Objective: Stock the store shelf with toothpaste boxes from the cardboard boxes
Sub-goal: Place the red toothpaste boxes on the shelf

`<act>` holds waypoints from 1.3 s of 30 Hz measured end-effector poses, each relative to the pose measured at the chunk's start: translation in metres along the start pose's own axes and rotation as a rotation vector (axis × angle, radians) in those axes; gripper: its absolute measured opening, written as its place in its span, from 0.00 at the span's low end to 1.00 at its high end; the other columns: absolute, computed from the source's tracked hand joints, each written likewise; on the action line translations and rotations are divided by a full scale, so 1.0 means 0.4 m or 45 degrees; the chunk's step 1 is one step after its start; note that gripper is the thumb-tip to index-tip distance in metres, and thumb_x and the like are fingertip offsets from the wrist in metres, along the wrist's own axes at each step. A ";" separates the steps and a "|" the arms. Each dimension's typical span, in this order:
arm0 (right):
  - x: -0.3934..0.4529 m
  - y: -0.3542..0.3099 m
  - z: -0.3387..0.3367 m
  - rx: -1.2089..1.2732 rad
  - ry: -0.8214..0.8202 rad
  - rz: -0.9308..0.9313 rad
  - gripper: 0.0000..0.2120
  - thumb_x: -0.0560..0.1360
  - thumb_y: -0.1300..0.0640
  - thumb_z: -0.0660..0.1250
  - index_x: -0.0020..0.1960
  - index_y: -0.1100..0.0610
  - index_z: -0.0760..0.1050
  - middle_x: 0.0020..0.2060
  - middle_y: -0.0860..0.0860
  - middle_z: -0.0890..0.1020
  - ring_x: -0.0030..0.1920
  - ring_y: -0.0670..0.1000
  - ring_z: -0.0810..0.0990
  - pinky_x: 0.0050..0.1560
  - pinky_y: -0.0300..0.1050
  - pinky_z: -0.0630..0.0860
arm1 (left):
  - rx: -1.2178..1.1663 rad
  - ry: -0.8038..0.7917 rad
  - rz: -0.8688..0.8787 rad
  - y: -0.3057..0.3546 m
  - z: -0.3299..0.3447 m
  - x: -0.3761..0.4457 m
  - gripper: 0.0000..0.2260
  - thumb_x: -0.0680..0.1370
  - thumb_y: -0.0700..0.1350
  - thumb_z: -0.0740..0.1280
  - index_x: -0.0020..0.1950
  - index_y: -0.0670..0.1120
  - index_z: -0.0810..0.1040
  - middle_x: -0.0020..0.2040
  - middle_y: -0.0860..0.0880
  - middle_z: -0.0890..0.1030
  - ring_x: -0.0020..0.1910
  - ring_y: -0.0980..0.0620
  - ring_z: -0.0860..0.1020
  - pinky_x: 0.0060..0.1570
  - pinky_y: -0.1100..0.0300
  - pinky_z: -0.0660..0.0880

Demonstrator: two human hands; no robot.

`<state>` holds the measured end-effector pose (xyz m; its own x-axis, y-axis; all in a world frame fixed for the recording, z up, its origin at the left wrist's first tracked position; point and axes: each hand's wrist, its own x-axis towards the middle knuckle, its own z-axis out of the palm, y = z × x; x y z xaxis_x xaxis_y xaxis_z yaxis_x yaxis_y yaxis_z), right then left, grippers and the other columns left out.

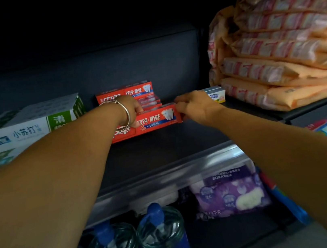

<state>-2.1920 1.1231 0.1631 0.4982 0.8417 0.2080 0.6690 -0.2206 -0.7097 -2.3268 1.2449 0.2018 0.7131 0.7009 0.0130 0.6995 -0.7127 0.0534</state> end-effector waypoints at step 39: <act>0.017 -0.010 0.030 -0.505 0.112 0.080 0.11 0.77 0.63 0.64 0.58 0.59 0.77 0.54 0.56 0.80 0.51 0.52 0.78 0.48 0.42 0.73 | 0.147 0.003 -0.023 0.017 0.005 -0.006 0.25 0.73 0.40 0.72 0.68 0.45 0.72 0.66 0.45 0.74 0.64 0.46 0.73 0.65 0.53 0.70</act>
<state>-2.1978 1.1354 0.1593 0.5787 0.7790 0.2414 0.7878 -0.4575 -0.4123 -2.3237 1.2381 0.2002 0.7001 0.7139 0.0154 0.7133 -0.6982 -0.0617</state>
